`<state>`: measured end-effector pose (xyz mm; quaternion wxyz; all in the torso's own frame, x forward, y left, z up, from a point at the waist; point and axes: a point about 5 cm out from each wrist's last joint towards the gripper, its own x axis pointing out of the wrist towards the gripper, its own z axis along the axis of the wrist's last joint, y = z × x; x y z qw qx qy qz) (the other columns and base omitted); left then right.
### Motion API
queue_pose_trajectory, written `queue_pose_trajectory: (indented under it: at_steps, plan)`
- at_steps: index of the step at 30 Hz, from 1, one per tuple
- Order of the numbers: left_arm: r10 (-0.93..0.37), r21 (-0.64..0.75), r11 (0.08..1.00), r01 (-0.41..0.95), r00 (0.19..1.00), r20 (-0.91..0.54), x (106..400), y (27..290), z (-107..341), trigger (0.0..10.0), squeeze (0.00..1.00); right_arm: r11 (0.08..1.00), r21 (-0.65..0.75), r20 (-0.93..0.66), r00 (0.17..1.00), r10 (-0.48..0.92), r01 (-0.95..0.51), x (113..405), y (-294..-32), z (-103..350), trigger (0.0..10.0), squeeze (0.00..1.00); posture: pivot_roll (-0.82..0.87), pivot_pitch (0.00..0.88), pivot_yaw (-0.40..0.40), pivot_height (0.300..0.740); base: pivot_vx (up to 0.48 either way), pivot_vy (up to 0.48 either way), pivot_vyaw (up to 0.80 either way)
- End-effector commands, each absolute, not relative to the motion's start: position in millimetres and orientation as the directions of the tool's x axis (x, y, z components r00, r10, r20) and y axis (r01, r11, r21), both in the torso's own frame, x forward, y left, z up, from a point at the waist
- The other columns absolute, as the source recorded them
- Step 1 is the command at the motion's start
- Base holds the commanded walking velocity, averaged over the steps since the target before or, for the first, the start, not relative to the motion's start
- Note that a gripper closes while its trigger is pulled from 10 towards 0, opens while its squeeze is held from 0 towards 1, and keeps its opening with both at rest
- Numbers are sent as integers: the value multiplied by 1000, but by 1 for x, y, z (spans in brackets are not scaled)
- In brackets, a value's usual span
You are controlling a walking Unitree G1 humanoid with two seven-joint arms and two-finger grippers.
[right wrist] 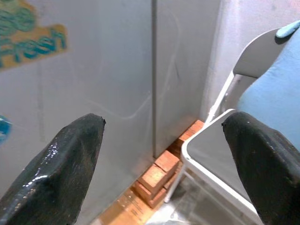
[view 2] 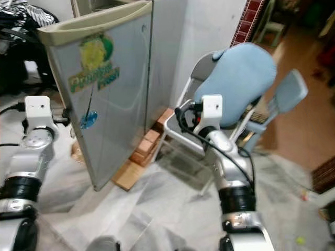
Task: Restocking fridge
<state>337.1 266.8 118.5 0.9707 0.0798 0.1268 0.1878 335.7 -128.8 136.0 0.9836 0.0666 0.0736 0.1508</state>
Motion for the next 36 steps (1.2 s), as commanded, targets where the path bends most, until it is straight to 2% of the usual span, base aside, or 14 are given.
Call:
queue_pose_trajectory:
  at_steps: [1, 21, 26, 34, 36]
  plan:
    - [370, 187, 924, -334, 904, -213, 341, 258, 118, 10000, 0, 958, 130, -103, 957, 270, -256, 338, -137, 144, 10000, 0, 88, 0, -93, 740, 0, 480, 0]
    - [395, 146, 918, -369, 882, -256, 296, 238, 79, 10000, 0, 962, 103, -134, 955, 265, -252, 346, -130, 138, 10000, 0, 111, 0, -108, 740, 0, 480, -720]
    - [423, 75, 905, -419, 865, -269, 292, 242, 78, 10000, 0, 956, 121, -106, 954, 279, -266, 352, -121, 144, 10000, 0, 120, 0, -113, 740, 0, 480, 0]
    - [414, 72, 909, -410, 871, -265, 291, 237, 83, 10000, 0, 955, 117, -93, 954, 285, -274, 361, -112, 149, 10000, 0, 121, 0, -110, 740, 0, 480, 0]
    - [415, 74, 908, -411, 866, -279, 288, 230, 79, 10000, 0, 957, 162, -107, 959, 261, -242, 366, -106, 150, 10000, 0, 115, 0, -105, 740, 0, 480, 0]
